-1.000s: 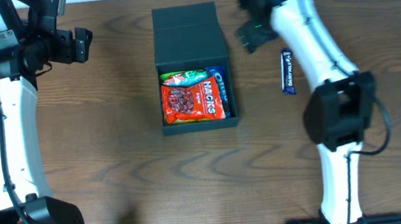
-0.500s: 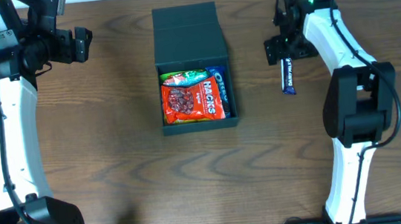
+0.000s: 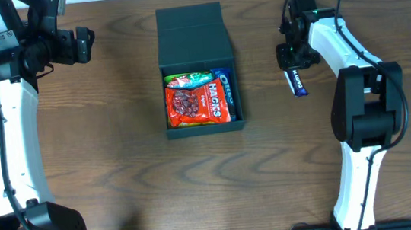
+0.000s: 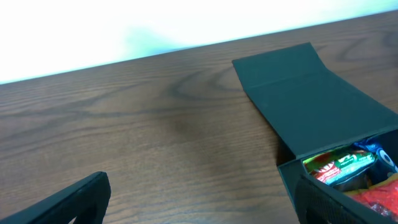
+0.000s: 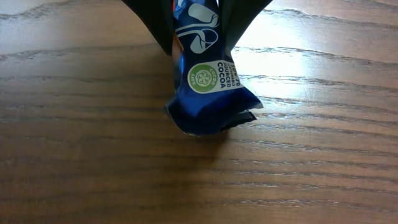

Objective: Pack container
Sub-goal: 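Grasp the purple Dairy Milk bar with the right gripper, then place the Dairy Milk bar along the box's right side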

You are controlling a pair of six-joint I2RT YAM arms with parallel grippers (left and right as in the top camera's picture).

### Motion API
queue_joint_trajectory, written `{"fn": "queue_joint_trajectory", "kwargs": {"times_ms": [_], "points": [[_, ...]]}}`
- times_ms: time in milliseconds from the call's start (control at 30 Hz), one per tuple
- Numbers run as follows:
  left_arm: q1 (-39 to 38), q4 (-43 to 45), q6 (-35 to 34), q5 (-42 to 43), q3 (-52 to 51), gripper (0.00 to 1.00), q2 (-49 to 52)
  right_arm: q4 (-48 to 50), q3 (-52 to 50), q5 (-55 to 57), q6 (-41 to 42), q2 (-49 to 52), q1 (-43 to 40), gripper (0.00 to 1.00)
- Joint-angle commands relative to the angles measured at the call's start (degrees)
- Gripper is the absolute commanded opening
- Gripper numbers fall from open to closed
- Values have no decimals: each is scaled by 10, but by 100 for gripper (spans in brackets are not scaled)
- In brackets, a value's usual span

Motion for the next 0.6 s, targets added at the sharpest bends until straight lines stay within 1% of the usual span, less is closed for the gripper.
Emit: {"fn": "queue_joint_trajectory", "kwargs": {"times_ms": [0,100,167,233,267,333,400,567], "points": [[1,2,-4,-1,9,95,-2,-2,5,-7,2,-6,-3,16],[1,2,-4,-1,9,95,-2,-39,50,-31,2,-6,-3,12],[1,3,-4,-1,9,95,-2,-92,129,-63,2,-6,0,8],[1,2,-4,-1,9,95,-2,-124,182,-87,2,-6,5,7],[1,2,-4,-1,9,95,-2,-155,230,-109,10,-6,12,7],[1,2,-4,-1,9,95,-2,-195,286,-137,42,-6,30,6],[1,2,-5,-1,9,95,-2,-213,301,-154,83,-6,62,4],[1,2,-7,-1,9,95,-2,-217,288,-153,138,-6,129,4]]}}
